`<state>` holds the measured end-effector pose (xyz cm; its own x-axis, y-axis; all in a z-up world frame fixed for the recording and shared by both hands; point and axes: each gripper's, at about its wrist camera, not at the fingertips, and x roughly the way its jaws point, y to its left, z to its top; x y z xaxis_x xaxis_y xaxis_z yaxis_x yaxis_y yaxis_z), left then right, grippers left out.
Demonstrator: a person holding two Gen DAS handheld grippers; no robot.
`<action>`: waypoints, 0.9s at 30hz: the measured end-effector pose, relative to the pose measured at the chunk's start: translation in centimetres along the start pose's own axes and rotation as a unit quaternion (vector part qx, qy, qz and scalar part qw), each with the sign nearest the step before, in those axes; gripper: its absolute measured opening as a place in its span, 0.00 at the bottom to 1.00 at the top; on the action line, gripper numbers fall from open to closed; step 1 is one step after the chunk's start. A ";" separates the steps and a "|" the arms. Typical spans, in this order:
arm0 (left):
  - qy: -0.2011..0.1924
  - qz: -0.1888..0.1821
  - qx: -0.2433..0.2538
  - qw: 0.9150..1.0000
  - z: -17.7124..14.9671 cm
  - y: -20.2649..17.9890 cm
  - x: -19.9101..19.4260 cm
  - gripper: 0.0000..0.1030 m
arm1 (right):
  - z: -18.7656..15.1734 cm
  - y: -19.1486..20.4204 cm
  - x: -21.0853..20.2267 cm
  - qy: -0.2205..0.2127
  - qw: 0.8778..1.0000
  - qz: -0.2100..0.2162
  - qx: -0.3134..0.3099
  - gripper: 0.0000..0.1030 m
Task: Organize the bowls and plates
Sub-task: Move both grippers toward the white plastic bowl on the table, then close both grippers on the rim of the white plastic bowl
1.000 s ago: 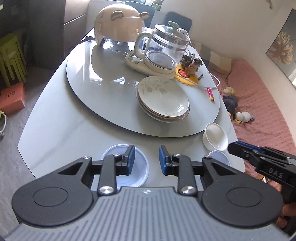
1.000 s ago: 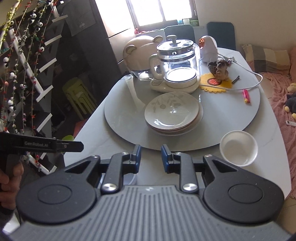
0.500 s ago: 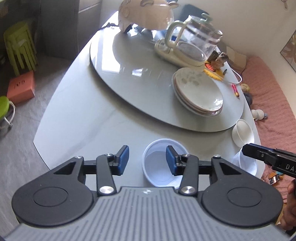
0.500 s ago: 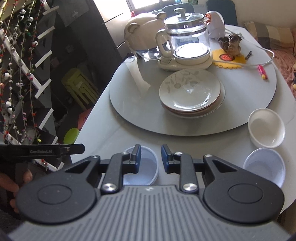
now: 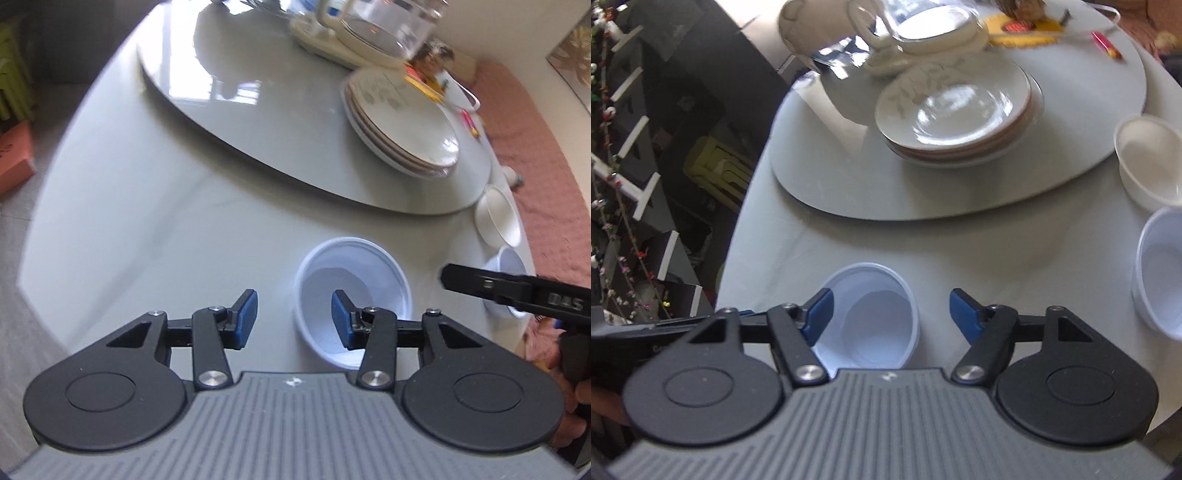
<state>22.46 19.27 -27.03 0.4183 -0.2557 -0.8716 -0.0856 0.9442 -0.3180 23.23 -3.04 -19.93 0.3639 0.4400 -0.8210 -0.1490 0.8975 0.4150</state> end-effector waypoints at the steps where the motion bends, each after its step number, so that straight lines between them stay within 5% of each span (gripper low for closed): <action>1: 0.008 -0.001 0.001 1.000 0.0 0.0 0.7 0.48 | -0.2 -0.2 0.3 0.003 1.000 -0.009 0.010 0.58; 4: 0.020 -0.005 0.006 1.000 0.1 0.0 2.1 0.40 | -0.9 -0.8 1.5 0.021 0.999 -0.028 0.035 0.45; 11: 0.034 -0.010 -0.002 0.999 0.6 0.1 4.2 0.21 | -1.1 -1.2 2.8 0.037 0.998 -0.017 0.053 0.38; 14: 0.046 -0.013 -0.002 0.999 0.6 0.0 5.2 0.14 | -1.2 -1.3 3.5 0.051 0.997 -0.014 0.054 0.25; 20: 0.052 -0.018 -0.014 0.998 0.5 -0.3 5.3 0.14 | -0.6 -0.7 3.6 0.055 0.998 -0.025 0.007 0.22; 27: 0.054 -0.028 -0.022 0.998 1.0 -2.4 4.9 0.14 | -0.4 -1.7 3.0 0.060 0.998 -0.013 0.021 0.22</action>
<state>25.60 15.98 -30.15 0.3243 -0.3300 -0.8865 -0.1054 0.9187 -0.3806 24.18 -3.24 -23.29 0.2535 0.4190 -0.8719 -0.1021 0.9079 0.4066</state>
